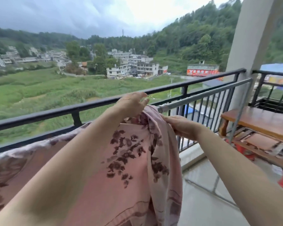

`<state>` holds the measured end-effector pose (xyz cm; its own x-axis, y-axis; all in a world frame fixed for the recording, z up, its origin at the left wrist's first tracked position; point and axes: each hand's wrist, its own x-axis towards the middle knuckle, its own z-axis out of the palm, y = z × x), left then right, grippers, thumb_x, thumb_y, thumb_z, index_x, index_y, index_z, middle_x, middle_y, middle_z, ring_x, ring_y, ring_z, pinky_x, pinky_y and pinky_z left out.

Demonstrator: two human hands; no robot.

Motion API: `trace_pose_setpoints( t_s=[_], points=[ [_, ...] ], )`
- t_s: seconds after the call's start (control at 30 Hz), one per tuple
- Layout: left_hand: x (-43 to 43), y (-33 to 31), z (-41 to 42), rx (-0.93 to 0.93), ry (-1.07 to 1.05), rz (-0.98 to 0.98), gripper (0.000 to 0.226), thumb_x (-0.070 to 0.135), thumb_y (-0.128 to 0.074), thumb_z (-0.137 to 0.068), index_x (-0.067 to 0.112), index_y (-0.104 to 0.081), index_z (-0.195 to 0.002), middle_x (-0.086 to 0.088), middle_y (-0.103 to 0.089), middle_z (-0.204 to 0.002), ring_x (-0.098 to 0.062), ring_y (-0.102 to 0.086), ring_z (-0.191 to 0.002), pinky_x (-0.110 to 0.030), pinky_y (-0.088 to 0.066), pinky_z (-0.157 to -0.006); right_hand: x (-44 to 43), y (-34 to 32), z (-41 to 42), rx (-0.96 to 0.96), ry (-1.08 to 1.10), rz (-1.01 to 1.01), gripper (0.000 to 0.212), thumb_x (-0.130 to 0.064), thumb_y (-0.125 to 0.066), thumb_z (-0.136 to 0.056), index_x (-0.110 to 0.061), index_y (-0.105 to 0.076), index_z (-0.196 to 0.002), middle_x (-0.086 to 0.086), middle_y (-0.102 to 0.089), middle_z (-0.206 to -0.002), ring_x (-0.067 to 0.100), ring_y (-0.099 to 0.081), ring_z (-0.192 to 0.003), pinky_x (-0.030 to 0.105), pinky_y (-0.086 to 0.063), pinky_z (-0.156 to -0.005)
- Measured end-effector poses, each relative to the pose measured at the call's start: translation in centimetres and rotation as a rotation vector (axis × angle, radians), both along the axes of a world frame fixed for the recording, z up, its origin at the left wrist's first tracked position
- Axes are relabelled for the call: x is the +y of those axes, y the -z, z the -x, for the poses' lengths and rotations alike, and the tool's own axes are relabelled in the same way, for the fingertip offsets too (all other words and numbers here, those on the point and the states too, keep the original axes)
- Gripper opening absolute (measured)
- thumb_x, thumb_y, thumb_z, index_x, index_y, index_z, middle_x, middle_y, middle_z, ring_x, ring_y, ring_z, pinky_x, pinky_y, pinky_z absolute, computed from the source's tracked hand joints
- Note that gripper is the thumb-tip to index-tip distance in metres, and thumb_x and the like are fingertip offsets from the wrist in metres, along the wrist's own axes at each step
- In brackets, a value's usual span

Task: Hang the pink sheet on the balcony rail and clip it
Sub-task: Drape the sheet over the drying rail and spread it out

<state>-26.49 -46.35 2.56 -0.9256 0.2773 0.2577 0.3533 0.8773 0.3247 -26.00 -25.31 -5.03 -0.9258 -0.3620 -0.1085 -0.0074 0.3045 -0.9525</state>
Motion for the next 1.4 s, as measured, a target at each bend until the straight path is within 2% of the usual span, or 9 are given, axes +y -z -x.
trace_pose_setpoints(
  t_s=[0.23, 0.37, 0.53, 0.7, 0.93, 1.03, 1.2, 1.3, 1.4],
  points=[
    [3.2, -1.1, 5.2, -0.262, 0.099, -0.032, 0.029, 0.044, -0.062, -0.09, 0.019, -0.075, -0.096, 0.001, -0.072, -0.095, -0.018, -0.066, -0.092, -0.034, -0.055, -0.083, 5.0, 0.5, 5.1, 0.278, 0.357, 0.134, 0.059, -0.066, -0.058, -0.086, -0.008, -0.066, -0.088, 0.007, -0.054, -0.072, 0.02, -0.051, -0.065, 0.032, -0.043, -0.066],
    [5.3, -1.2, 8.3, 0.055, 0.108, -0.272, 0.012, 0.021, -0.07, -0.087, 0.019, -0.077, -0.097, 0.006, -0.071, -0.087, -0.011, -0.062, -0.079, -0.013, -0.049, -0.062, 7.1, 0.7, 7.1, 0.215, 0.184, 0.017, 0.057, -0.061, -0.055, -0.09, -0.004, -0.061, -0.097, 0.0, -0.06, -0.074, 0.012, -0.054, -0.064, 0.024, -0.045, -0.062],
    [9.7, -0.9, 10.7, 0.417, 0.07, -0.471, 0.013, 0.017, -0.071, -0.086, 0.02, -0.077, -0.097, 0.018, -0.064, -0.084, -0.008, -0.062, -0.086, -0.02, -0.051, -0.081, 8.1, 0.1, 9.1, 0.347, 0.19, 0.02, 0.075, -0.083, -0.052, -0.072, -0.012, -0.062, -0.095, 0.004, -0.07, -0.09, 0.016, -0.068, -0.077, 0.03, -0.054, -0.063],
    [14.2, -2.3, 11.2, 0.366, 0.13, -0.64, 0.016, 0.005, -0.065, -0.089, 0.018, -0.074, -0.091, 0.016, -0.068, -0.08, 0.0, -0.065, -0.074, -0.019, -0.052, -0.07, 9.9, -2.8, 10.5, 0.623, 0.051, -0.289, 0.07, -0.084, -0.049, -0.075, -0.015, -0.059, -0.07, -0.005, -0.065, -0.066, 0.015, -0.065, -0.06, 0.031, -0.053, -0.06],
    [15.9, -1.0, 8.6, 0.38, -0.4, -0.418, 0.029, 0.033, -0.045, -0.1, 0.015, -0.066, -0.109, -0.007, -0.067, -0.083, -0.009, -0.054, -0.063, -0.026, -0.045, -0.059, 14.8, -5.8, 18.8, 0.352, 0.236, 0.027, 0.024, -0.032, -0.045, -0.1, -0.019, -0.064, -0.091, 0.007, -0.064, -0.097, 0.033, -0.064, -0.103, 0.041, -0.053, -0.084],
    [15.2, 0.9, 7.4, 0.268, -0.612, -0.145, 0.038, 0.05, -0.041, -0.097, 0.019, -0.064, -0.094, -0.007, -0.067, -0.092, -0.028, -0.061, -0.09, -0.037, -0.048, -0.079, 17.1, -6.6, 21.1, 0.446, 0.49, -0.184, 0.034, -0.028, -0.041, -0.101, -0.006, -0.065, -0.097, 0.02, -0.063, -0.106, 0.035, -0.06, -0.109, 0.034, -0.04, -0.077],
    [13.2, 3.3, 6.2, 0.084, -0.573, -0.153, 0.043, 0.059, -0.055, -0.088, 0.022, -0.074, -0.076, 0.004, -0.071, -0.067, -0.018, -0.067, -0.071, -0.039, -0.056, -0.073, 19.5, -5.6, 21.7, 0.595, 0.491, -0.687, 0.045, -0.038, -0.056, -0.093, -0.004, -0.053, -0.122, 0.019, -0.062, -0.12, 0.037, -0.06, -0.111, 0.041, -0.047, -0.083],
    [13.2, 3.1, 6.4, 0.26, -0.581, -0.172, 0.035, 0.044, -0.061, -0.09, 0.018, -0.071, -0.07, 0.005, -0.067, -0.063, -0.016, -0.065, -0.068, -0.035, -0.053, -0.066, 18.8, -5.4, 21.2, 0.64, 0.398, -0.742, 0.066, -0.037, -0.064, -0.087, -0.008, -0.037, -0.139, 0.02, -0.047, -0.136, 0.037, -0.057, -0.114, 0.04, -0.045, -0.083],
    [13.7, 2.8, 6.1, 0.577, -0.576, -0.249, 0.045, 0.036, -0.057, -0.093, 0.017, -0.048, -0.053, 0.009, -0.049, -0.053, -0.015, -0.052, -0.059, -0.029, -0.037, -0.056, 17.5, -5.6, 19.8, 0.737, 0.398, -0.37, 0.056, -0.035, -0.066, -0.088, -0.014, -0.045, -0.136, 0.01, -0.052, -0.128, 0.024, -0.055, -0.106, 0.026, -0.038, -0.083]
  ],
)
